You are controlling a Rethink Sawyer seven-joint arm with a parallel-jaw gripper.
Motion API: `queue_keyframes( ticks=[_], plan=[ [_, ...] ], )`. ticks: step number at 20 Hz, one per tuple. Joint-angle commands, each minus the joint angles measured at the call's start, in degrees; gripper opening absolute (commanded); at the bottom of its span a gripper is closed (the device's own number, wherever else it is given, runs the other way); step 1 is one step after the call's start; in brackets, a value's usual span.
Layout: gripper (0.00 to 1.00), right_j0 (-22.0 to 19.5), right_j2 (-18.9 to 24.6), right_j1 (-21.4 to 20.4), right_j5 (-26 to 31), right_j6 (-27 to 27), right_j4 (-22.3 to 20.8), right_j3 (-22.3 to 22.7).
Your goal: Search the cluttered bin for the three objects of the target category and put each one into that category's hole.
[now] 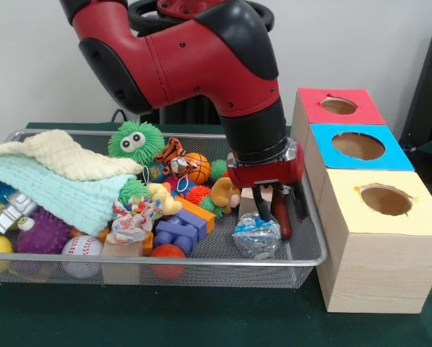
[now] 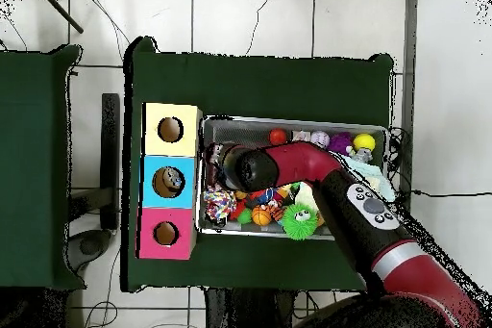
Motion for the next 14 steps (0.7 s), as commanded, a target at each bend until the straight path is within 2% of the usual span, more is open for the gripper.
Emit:
queue_keyframes(
  ticks=[1, 14],
  plan=[
    [1.00, -1.3, -0.3, -1.2, 8.0, -14.0, -3.9, 1.1],
    [1.00, -2.8, -0.8, -0.2, 7.6, -13.7, -5.7, -0.3]
  ],
)
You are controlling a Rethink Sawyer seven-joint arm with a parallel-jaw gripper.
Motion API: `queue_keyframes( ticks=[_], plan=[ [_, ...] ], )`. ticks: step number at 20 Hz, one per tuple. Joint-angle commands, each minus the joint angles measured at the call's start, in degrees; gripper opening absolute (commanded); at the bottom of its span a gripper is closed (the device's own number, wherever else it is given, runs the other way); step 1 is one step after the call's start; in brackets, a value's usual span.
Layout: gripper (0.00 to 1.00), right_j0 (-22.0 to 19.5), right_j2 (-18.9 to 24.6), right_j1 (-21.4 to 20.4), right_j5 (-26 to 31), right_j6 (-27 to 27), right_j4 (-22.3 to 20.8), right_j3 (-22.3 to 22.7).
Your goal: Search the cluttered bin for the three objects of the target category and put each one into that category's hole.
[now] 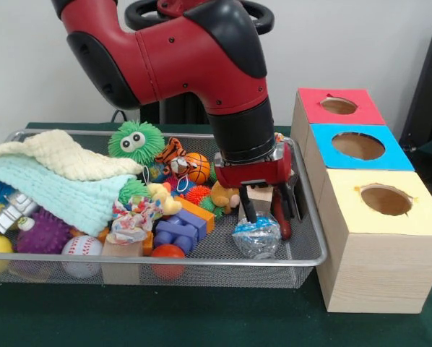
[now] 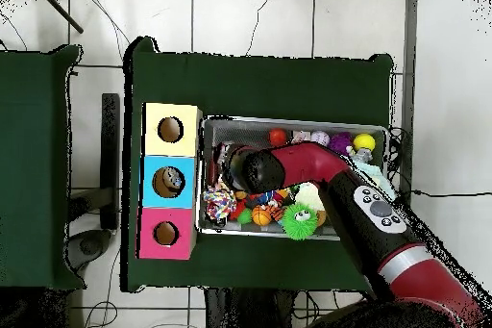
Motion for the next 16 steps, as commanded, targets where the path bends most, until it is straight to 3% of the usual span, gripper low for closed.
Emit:
queue_keyframes(
  ticks=[1, 16],
  plan=[
    [1.00, -1.7, -1.0, 0.4, 7.6, -13.6, -3.2, -0.4],
    [1.00, 0.1, -6.3, 0.5, 7.0, -9.6, -4.5, -4.3]
  ],
)
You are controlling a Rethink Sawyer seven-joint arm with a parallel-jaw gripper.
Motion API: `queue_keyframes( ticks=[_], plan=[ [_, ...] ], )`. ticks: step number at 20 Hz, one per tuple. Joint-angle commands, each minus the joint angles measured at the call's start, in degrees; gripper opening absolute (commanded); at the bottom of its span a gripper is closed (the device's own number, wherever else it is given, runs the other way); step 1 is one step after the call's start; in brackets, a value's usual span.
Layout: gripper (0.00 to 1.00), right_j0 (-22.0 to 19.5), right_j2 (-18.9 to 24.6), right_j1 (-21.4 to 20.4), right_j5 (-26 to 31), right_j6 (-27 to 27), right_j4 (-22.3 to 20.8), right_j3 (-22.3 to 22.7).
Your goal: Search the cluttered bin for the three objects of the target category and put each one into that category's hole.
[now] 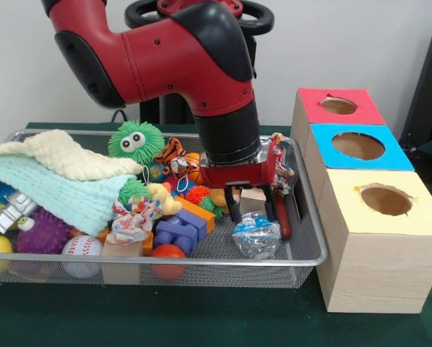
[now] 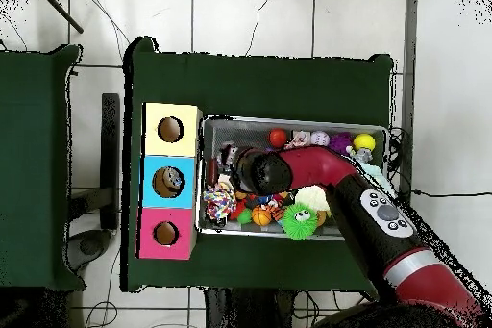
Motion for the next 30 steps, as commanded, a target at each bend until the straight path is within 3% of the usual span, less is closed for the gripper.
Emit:
queue_keyframes(
  ticks=[1, 12, 30],
  plan=[
    [1.00, 0.7, -4.8, 0.6, 7.0, -9.3, -4.4, -4.4],
    [1.00, 2.5, -8.1, 1.9, 5.2, -6.3, -3.5, -6.5],
    [1.00, 3.9, -6.6, 7.4, 3.5, -9.6, -4.0, -10.4]
  ],
)
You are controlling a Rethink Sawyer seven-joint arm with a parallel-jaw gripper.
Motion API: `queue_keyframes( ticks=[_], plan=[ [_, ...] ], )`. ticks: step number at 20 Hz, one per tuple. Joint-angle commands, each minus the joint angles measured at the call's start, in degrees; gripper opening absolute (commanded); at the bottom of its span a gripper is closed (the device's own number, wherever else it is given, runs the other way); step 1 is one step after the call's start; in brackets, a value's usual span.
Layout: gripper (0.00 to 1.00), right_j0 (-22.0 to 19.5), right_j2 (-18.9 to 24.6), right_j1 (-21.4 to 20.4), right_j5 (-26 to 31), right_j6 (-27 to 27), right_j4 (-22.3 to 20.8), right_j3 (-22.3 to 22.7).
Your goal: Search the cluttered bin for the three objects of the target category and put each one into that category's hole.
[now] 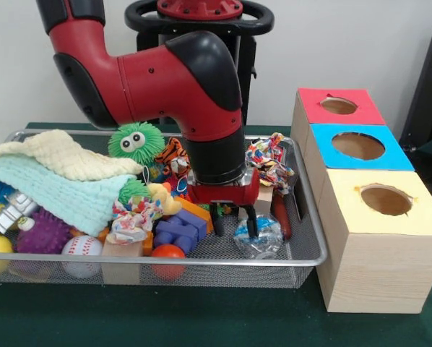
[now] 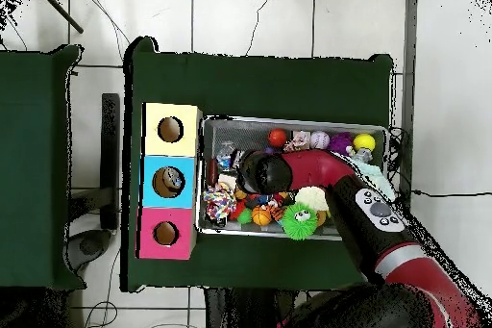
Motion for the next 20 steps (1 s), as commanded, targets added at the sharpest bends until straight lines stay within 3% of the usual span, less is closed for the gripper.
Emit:
queue_keyframes(
  ticks=[1, 12, 20],
  plan=[
    [1.00, 1.0, -0.9, 3.5, 3.4, -9.7, -4.0, -6.2],
    [1.00, 1.0, 0.3, 4.4, 3.6, -11.2, -3.7, -6.1],
    [1.00, -1.2, 3.1, 5.1, 4.4, -14.8, -3.1, -4.8]
  ],
)
